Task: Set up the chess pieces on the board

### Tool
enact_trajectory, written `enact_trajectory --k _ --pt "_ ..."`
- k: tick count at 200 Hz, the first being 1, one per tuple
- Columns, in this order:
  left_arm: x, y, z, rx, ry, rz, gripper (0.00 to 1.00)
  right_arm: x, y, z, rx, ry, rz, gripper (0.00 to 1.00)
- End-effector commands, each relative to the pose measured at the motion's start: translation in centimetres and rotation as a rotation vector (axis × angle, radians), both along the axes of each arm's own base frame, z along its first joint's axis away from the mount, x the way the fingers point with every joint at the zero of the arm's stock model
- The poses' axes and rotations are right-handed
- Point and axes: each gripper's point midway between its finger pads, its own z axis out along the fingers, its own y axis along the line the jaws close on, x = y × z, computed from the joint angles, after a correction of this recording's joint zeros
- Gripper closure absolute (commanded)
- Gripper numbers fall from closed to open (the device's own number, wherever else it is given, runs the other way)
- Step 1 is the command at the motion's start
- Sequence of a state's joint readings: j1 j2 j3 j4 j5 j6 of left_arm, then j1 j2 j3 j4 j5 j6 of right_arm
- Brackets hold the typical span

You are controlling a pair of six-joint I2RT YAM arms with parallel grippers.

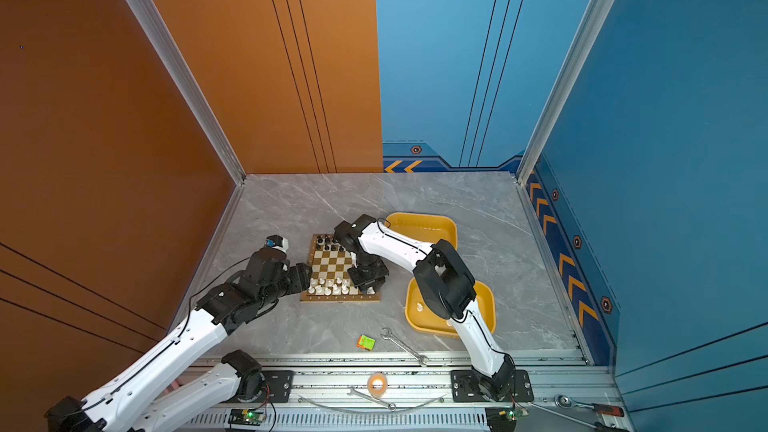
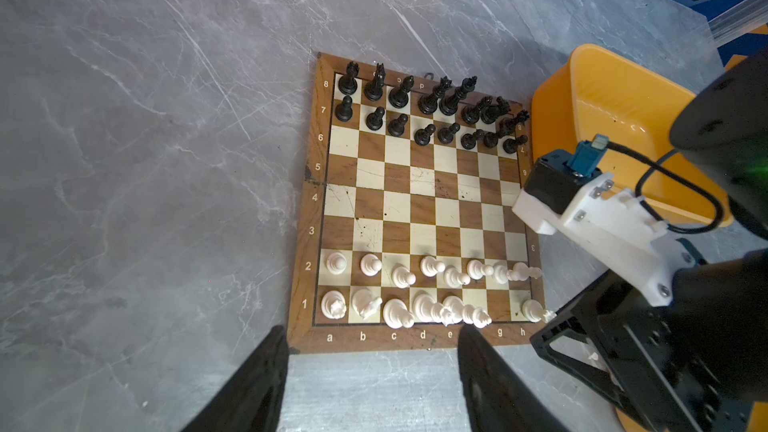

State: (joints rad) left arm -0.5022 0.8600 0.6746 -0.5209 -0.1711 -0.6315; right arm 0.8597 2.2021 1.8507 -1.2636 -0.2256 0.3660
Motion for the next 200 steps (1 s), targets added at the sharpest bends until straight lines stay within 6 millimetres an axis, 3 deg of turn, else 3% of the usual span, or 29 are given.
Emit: enact_trajectory --k 1,90,200 --pt "0.1 -0.1 0.4 0.001 0.005 -0.018 0.34 0.3 0.4 -0.3 0.001 -0.007 -0.007 0.65" --pt "0.5 -0.3 0.3 -0.006 0.012 -0.024 0.34 1.0 -1.2 -1.2 -0.034 -0.006 -0.021 0.65" --pt "1.2 -0.5 1.1 0.011 0.007 -0.033 0.34 1.2 -0.9 -2.7 -0.009 0.013 -0.030 0.65"
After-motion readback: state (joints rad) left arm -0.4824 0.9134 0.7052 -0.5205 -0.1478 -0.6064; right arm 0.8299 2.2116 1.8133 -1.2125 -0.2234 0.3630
